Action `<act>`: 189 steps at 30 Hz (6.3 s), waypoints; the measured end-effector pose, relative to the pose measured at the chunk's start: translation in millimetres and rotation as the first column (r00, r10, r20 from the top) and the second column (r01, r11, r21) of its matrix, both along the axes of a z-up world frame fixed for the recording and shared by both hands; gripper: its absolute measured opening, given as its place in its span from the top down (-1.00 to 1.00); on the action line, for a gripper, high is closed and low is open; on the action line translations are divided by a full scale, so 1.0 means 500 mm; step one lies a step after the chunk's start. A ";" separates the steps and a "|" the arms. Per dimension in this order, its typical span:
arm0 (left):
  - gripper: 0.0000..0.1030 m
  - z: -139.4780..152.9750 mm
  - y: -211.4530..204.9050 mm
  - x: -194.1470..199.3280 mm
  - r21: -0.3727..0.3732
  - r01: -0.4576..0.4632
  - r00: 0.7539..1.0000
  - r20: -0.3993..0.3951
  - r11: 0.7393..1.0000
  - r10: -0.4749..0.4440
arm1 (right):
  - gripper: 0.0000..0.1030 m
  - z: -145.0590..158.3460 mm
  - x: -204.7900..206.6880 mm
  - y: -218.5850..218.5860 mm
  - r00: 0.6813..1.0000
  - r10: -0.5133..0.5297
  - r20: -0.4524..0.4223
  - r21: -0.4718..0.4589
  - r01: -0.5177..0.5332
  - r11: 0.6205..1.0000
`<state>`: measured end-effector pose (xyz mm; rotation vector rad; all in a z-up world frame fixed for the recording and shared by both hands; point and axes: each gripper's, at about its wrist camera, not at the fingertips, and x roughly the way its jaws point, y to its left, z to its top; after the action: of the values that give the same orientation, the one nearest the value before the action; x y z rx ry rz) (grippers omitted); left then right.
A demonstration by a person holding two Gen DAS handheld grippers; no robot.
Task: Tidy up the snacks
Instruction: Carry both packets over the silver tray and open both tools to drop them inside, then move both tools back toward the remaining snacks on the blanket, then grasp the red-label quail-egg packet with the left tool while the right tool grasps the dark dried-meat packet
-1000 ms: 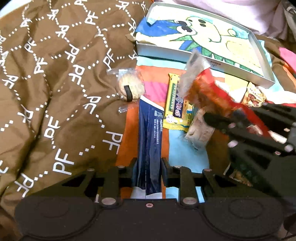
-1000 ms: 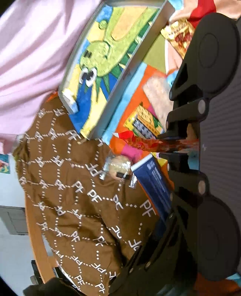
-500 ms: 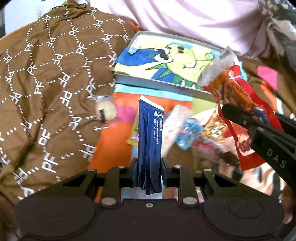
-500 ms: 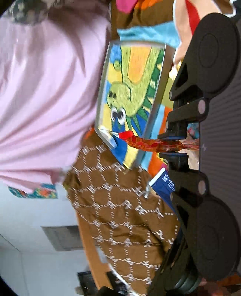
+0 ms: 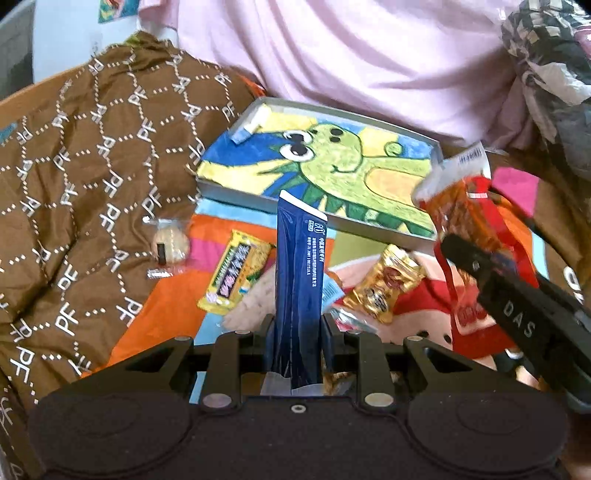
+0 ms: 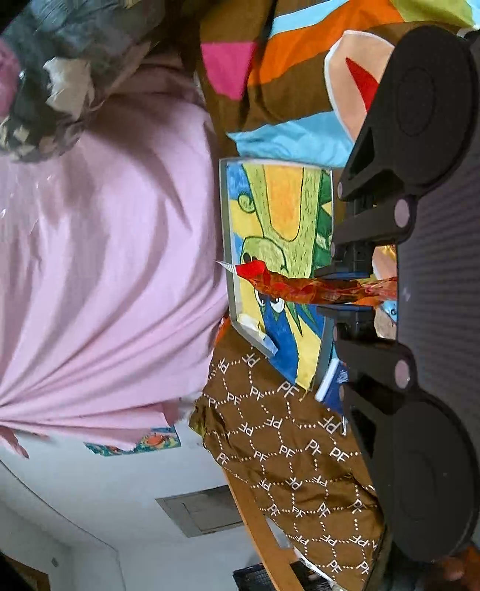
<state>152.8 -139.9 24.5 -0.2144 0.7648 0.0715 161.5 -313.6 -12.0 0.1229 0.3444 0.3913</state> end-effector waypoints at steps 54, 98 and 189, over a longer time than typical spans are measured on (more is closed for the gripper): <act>0.45 -0.134 0.070 0.529 -0.149 0.048 0.989 0.148 0.988 -0.026 | 0.56 -0.102 0.325 0.023 0.996 -0.088 -0.011 0.025 0.089 0.996; -0.98 -0.057 0.133 0.161 0.020 0.065 0.952 0.298 0.998 -0.068 | -1.00 -0.011 0.066 0.028 0.950 -0.238 0.203 -0.116 0.264 0.957; 0.01 -0.228 -0.017 0.103 -0.014 0.537 0.834 -0.141 0.844 -0.533 | -0.11 -0.179 0.024 0.098 0.932 0.126 -0.339 -0.606 -0.319 0.728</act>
<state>204.2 -148.2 -89.7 0.0385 0.9407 -0.4437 173.5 -264.4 -101.4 -0.5742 0.7649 0.4757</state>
